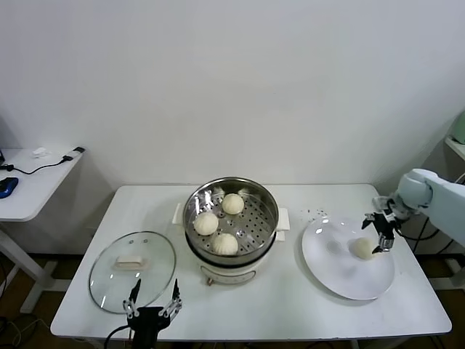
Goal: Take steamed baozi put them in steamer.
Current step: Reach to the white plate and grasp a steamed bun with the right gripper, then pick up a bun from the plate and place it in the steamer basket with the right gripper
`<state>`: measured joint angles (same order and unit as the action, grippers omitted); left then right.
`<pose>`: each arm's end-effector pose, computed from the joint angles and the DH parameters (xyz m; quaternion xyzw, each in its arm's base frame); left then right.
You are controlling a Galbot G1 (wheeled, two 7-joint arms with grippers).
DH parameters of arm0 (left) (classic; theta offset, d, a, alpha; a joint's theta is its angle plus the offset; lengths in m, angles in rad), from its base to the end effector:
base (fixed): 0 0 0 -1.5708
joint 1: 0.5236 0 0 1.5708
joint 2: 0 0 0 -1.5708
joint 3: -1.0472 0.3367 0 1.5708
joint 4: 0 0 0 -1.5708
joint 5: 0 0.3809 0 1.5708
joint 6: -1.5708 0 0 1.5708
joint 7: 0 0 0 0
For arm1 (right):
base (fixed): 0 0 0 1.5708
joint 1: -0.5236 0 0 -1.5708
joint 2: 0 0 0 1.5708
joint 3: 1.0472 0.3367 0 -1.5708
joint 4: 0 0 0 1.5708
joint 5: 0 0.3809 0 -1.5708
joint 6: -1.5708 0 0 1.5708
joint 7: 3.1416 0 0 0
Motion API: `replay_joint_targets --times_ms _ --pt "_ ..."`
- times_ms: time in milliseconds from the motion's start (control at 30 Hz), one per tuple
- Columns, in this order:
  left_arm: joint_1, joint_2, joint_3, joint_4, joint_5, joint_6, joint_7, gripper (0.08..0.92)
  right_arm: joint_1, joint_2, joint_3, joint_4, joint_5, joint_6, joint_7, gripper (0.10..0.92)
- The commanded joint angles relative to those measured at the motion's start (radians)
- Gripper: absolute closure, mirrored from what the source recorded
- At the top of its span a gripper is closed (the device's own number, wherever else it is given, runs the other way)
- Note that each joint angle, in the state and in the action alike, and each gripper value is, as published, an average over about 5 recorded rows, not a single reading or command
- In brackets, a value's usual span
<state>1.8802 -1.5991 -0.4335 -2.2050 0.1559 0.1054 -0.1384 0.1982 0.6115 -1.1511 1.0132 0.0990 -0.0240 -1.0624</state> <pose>0.1240 -0.0307 -0.3002 0.0388 -0.9874 -0.0487 0.1455 0.5315 -0.2562 -0.2147 0.4896 -0.5327 0.5125 0.4624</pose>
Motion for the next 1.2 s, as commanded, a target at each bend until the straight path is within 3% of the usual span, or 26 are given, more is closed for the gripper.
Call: replay_joint_targets --times_ms 33,400,800,1000,1200 --pt "0.001 0.000 0.000 0.003 0.000 -0.002 -0.001 0.177 -0.123 0.010 0.099 -0.042 -0.054 -0.031 0.035 0.203" --pt "0.000 -0.001 0.007 0.012 0.001 -0.008 -0.003 0.177 -0.128 0.026 0.121 -0.050 -0.073 -0.036 0.046 0.213" --pt "0.003 -0.004 0.019 0.004 0.009 -0.004 -0.006 0.177 -0.021 0.001 0.111 0.012 -0.017 -0.039 0.026 0.434" --pt "0.004 -0.002 0.036 0.000 0.016 0.000 -0.006 0.177 0.374 -0.007 -0.206 0.159 0.262 -0.070 0.004 0.440" --pt "0.007 0.006 0.051 -0.005 0.017 0.006 -0.003 0.177 0.736 0.095 -0.415 0.316 0.580 -0.167 0.043 0.435"
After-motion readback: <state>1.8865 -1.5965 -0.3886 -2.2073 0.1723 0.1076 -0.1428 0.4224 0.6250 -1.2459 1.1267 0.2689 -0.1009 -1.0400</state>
